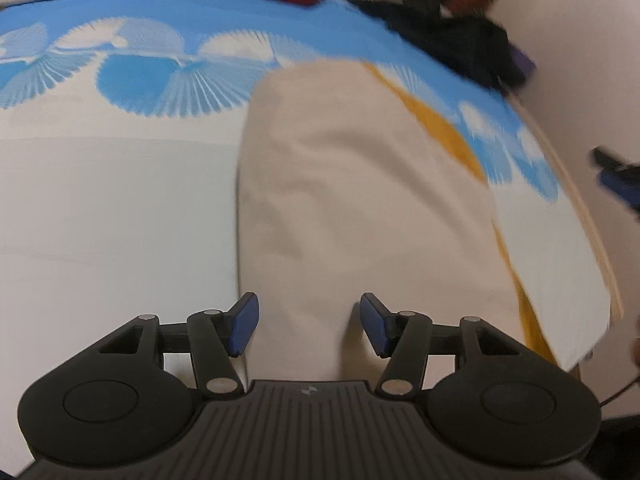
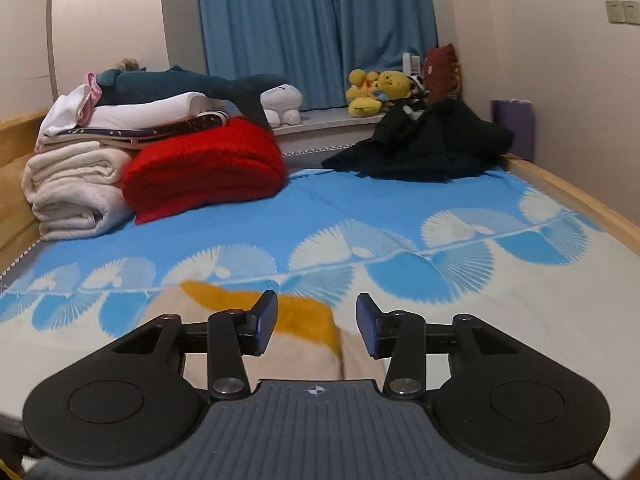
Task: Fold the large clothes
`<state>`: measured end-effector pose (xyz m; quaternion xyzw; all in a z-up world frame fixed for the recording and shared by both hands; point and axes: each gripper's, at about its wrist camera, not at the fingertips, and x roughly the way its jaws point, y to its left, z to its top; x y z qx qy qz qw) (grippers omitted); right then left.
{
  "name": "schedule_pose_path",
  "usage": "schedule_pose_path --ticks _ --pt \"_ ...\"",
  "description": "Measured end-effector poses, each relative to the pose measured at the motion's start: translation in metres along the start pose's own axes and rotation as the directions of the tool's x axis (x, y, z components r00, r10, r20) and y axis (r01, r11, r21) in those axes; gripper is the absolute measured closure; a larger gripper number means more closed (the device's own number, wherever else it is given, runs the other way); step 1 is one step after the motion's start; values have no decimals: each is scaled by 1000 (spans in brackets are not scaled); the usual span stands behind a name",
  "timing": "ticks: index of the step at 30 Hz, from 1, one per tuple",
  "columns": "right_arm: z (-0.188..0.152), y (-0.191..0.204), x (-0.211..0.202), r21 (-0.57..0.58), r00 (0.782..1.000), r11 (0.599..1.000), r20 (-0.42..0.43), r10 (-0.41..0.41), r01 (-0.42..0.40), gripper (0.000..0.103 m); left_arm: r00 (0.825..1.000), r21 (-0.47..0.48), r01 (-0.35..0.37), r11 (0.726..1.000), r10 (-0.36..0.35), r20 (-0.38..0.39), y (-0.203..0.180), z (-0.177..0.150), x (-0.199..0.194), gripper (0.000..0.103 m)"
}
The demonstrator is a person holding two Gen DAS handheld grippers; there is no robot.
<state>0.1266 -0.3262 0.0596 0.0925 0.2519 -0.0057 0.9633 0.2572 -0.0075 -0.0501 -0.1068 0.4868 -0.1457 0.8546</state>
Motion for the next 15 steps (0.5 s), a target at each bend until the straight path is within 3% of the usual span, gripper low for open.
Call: schedule_pose_path --ticks 4,9,11,13,14,15 --pt "-2 -3 62 69 995 997 -103 -15 22 55 999 -1 -28 1000 28 -39 2 2 3 42" --pt "-43 -20 127 201 970 977 -243 -12 63 55 998 4 -34 999 34 -50 6 3 8 42" --pt "-56 -28 152 278 941 954 -337 -15 115 56 998 -2 -33 999 33 -50 8 5 12 42" --pt "-55 -34 160 409 953 912 -289 95 33 56 998 -4 -29 1000 29 -47 7 8 16 42" --pt "-52 -32 163 399 955 917 -277 103 16 57 999 -2 -29 1000 29 -46 5 9 16 42" --pt "-49 -28 165 369 958 929 -274 87 21 67 999 -2 -29 1000 29 -45 5 10 17 42"
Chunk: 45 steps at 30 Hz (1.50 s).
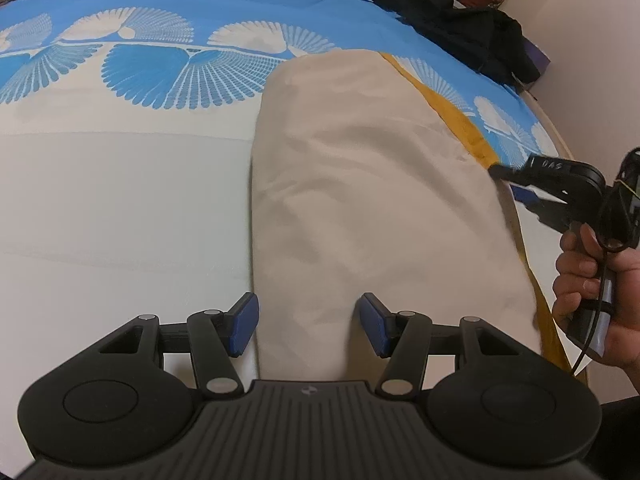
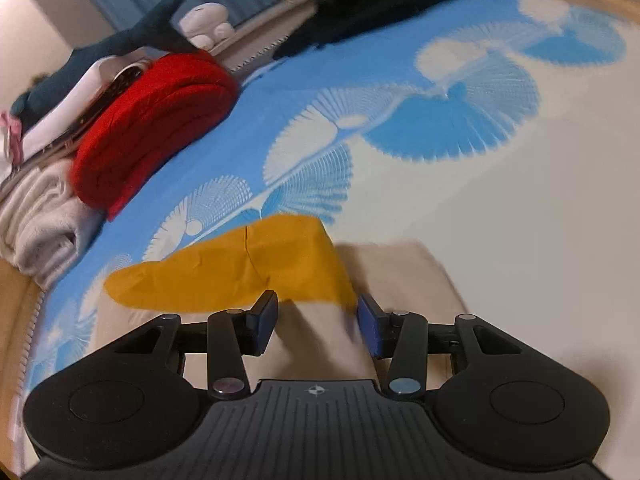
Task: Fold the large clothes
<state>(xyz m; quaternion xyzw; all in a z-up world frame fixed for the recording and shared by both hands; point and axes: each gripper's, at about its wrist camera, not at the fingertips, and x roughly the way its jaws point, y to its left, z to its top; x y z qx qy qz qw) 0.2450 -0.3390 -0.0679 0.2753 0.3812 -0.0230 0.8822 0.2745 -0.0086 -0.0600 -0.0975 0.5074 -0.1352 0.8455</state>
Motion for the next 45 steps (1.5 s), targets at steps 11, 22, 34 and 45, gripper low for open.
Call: schedule_pose_path --ticks 11,22,34,45 --pt "6 -4 5 -56 980 979 39 -193 195 102 998 -12 53 999 -53 28 -7 3 -4 41" --pt "1 6 -30 -114 965 965 137 -222 238 87 998 182 27 983 -17 -57 -28 -20 1 36" --pt "-71 -15 -66 -468 931 881 -287 -226 69 60 998 25 -26 999 27 -57 -19 -23 -15 35" --pt "-46 -42 -65 -211 951 977 -292 -99 37 44 996 -48 85 995 -83 34 8 38 -53 27"
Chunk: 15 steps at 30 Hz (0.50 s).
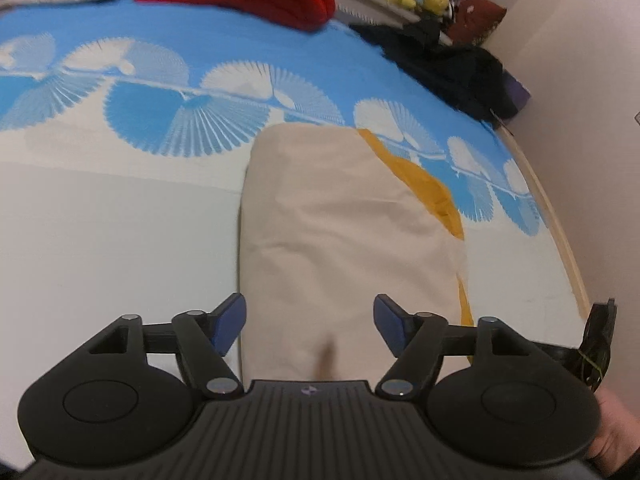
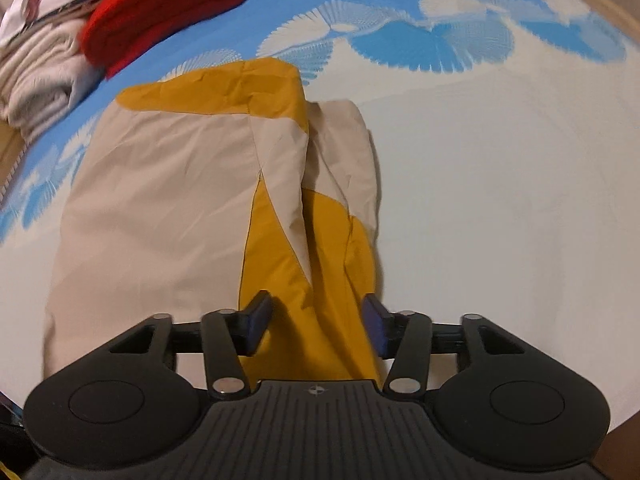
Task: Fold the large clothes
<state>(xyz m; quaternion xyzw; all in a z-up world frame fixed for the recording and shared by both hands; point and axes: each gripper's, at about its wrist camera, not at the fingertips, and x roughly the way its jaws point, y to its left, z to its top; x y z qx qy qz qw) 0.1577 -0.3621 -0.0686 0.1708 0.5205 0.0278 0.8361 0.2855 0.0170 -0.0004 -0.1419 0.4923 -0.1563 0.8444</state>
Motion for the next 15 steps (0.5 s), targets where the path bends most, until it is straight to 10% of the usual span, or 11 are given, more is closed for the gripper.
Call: schedule_pose_path --ticks 7,15 --pt "3 -11 19 84 998 996 -49 29 -24 27 980 -233 67 970 -107 -165 62 20 100 22" --pt "9 -13 35 105 994 992 -78 72 -64 27 963 -395 198 897 -253 -93 83 27 157 8"
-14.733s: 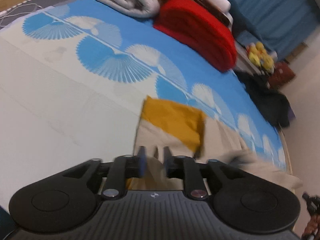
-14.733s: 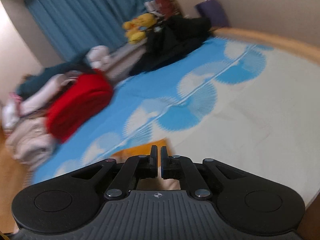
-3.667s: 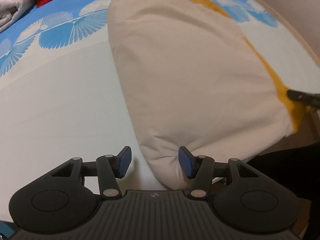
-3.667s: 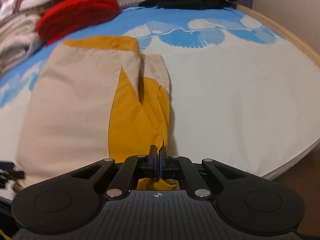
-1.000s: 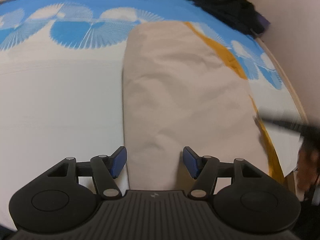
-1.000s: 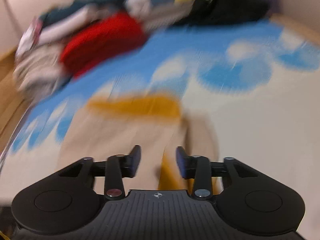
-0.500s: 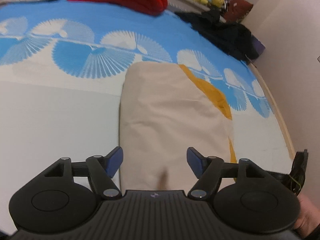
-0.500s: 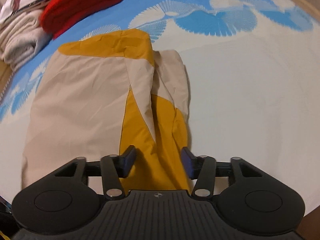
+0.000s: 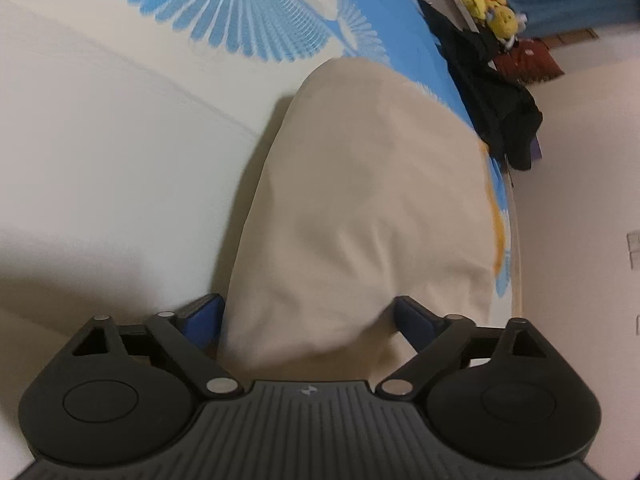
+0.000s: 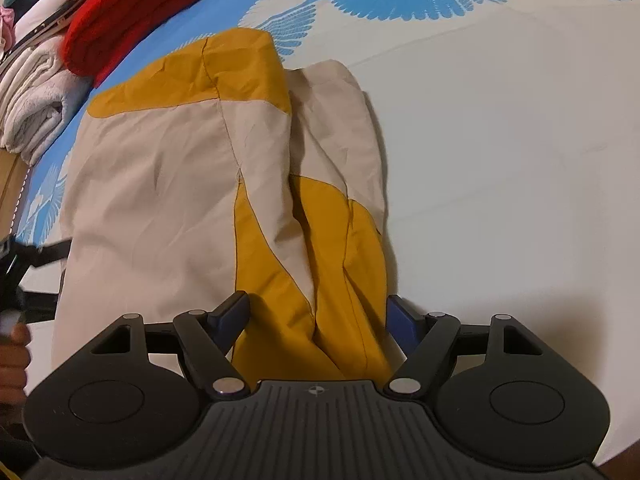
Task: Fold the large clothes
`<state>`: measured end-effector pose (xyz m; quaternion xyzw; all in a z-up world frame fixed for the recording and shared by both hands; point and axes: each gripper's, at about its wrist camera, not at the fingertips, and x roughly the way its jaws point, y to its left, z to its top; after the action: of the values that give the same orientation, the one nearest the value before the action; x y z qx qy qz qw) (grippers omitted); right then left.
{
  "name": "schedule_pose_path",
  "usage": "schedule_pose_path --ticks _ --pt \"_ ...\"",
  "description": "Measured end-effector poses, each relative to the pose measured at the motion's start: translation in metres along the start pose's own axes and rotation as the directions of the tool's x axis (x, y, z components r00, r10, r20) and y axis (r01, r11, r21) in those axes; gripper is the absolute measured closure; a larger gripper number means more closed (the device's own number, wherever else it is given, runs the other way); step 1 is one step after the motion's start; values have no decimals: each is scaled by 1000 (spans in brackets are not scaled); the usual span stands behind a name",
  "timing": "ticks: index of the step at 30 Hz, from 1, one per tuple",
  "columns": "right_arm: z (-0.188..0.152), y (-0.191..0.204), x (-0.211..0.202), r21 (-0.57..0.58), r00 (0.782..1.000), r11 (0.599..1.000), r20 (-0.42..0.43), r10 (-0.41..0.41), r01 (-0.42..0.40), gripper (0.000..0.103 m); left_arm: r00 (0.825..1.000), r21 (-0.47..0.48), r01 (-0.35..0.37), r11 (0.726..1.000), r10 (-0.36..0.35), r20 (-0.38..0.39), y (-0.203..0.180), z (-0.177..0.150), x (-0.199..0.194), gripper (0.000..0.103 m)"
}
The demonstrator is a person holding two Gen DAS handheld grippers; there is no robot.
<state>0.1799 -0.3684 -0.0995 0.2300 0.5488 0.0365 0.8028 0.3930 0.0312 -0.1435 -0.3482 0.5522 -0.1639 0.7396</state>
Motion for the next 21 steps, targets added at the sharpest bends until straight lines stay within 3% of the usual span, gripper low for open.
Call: schedule_pose_path --ticks 2,4,7,9,10,12,16,21 --pt "2 1 2 6 1000 1000 4 7 -7 28 999 29 28 999 -28 23 -8 4 6 8" --pt "5 2 2 13 1000 1000 11 27 -28 43 998 66 28 997 -31 46 -14 4 13 8" --pt "8 9 5 0 998 999 26 53 -53 68 995 126 6 992 -19 98 -24 5 12 30" --pt "8 17 5 -39 998 999 51 35 -33 81 991 161 17 987 -37 125 -33 11 5 56" --pt "9 19 4 -46 997 998 69 42 -39 88 989 181 19 983 -44 139 -38 12 -1 58" --pt "12 24 1 -33 991 997 112 75 -71 93 983 243 -4 970 -42 181 -51 14 -14 59" --pt "25 42 -1 -50 975 992 182 124 -117 95 962 321 -38 946 -52 268 -70 30 -41 59" --pt "45 72 5 -74 950 983 253 182 -169 96 934 316 -82 945 -38 354 -63 64 -74 53"
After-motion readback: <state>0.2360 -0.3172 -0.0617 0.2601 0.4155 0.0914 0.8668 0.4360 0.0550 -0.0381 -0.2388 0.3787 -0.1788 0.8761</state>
